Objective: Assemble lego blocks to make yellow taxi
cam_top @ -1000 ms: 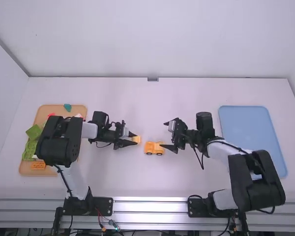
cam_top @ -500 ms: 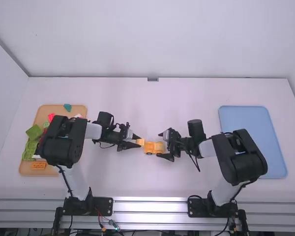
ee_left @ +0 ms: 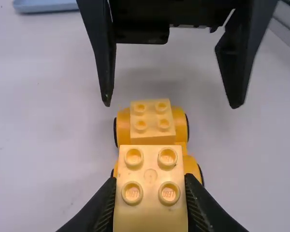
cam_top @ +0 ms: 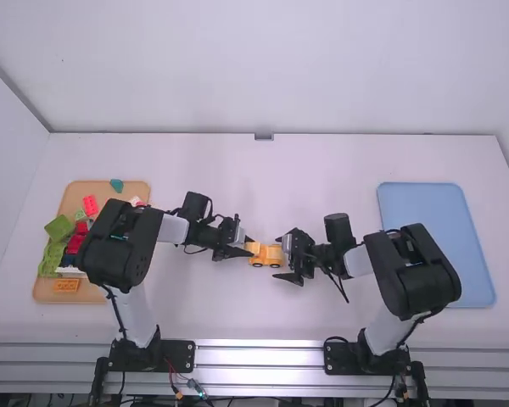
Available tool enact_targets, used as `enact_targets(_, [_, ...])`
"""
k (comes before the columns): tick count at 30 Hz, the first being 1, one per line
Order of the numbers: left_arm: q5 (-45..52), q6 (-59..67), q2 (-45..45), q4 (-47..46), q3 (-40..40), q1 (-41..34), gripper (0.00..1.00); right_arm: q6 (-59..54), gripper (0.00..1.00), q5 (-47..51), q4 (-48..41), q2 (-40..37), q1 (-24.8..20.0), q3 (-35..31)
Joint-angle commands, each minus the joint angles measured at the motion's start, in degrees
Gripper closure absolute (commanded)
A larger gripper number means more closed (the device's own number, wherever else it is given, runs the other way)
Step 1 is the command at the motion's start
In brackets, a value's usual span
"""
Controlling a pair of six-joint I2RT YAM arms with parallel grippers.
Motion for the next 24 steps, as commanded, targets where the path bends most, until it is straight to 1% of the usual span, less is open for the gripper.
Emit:
enact_targets(1, [-6.25,-7.76,0.31,1.31,0.48,-2.49,0.94,0.17,0.01,1.38,0.31,1.49,1.36,0.7])
enact_targets(2, [-8.22,-9.75,0.31,2.34,0.48,-3.56,0.98,0.76,0.01,2.36,0.79,2.75,2.03,1.27])
enact_targets(3, [-8.59,-10.25,0.28,2.54,0.48,-3.76,0.98,0.96,0.01,2.6,0.98,3.15,2.16,1.44])
enact_targets(4, [-9.77,-11.26,0.09,2.93,0.5,-4.35,0.98,2.32,0.01,2.75,2.69,6.01,2.69,2.6])
enact_targets(6, [-9.77,-11.19,0.0,2.84,0.52,-4.2,0.98,2.69,0.01,1.84,4.07,7.8,2.78,3.3])
enact_targets(8, [-9.73,-11.23,-0.02,2.8,0.52,-4.35,0.98,2.6,0.01,-0.81,5.46,10.36,2.4,4.33])
enact_targets(14, [-10.05,-11.21,-0.55,2.51,0.5,-4.42,0.98,2.64,0.0,-2.86,5.66,13.73,1.05,6.19])
enact_targets(20, [-13.16,-11.23,-5.79,-1.36,0.46,-4.11,0.98,2.64,0.05,-3.13,6.73,13.9,0.35,5.73])
enact_targets(23, [-13.07,-11.04,-7.48,-2.03,0.0,-4.98,0.98,2.62,0.13,-2.86,6.29,13.9,0.7,5.99])
enact_targets(24, [-13.07,-11.02,-7.48,-1.88,-0.09,-5.11,0.98,2.62,0.14,-2.67,6.27,13.9,0.76,6.01])
